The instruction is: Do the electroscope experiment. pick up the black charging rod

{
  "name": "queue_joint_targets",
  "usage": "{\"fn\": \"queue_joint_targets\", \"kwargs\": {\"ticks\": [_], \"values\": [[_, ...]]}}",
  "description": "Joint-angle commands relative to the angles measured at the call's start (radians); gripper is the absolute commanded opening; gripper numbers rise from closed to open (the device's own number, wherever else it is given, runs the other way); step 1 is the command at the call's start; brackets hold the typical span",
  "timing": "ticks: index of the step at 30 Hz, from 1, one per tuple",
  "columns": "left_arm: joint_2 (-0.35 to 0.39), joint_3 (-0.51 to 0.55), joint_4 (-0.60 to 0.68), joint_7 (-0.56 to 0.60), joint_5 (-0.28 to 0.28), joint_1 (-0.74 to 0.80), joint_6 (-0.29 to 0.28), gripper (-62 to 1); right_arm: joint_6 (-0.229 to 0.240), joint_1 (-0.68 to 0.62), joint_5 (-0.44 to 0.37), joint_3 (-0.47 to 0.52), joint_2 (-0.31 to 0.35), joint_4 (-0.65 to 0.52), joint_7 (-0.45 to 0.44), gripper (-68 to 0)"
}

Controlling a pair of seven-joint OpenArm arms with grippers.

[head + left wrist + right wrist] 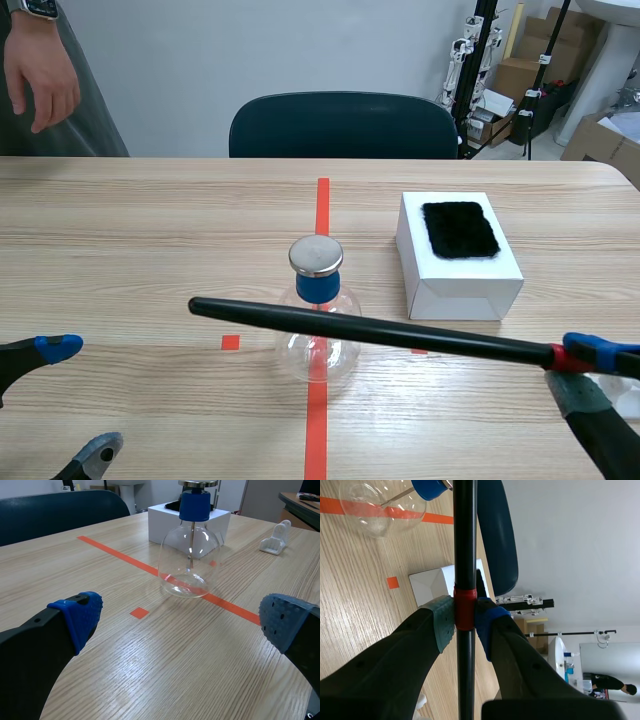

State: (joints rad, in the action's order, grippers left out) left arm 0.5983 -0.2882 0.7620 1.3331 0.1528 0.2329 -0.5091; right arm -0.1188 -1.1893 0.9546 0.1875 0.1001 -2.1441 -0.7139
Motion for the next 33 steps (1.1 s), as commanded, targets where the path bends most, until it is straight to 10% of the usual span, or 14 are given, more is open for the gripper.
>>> {"fn": "queue_joint_targets", "kwargs": {"ticks": [1, 33], "values": [[0.003, 0.000, 0.018, 0.014, -0.010, -0.003, -0.002, 1.4, -0.012, 0.002, -0.012, 0.001, 0.005, -0.018, -0.006, -67.4], [0.003, 0.000, 0.018, 0.014, -0.010, -0.003, -0.002, 1.4, -0.012, 0.035, -0.011, 0.001, 0.005, -0.018, -0.006, -67.4]]}}
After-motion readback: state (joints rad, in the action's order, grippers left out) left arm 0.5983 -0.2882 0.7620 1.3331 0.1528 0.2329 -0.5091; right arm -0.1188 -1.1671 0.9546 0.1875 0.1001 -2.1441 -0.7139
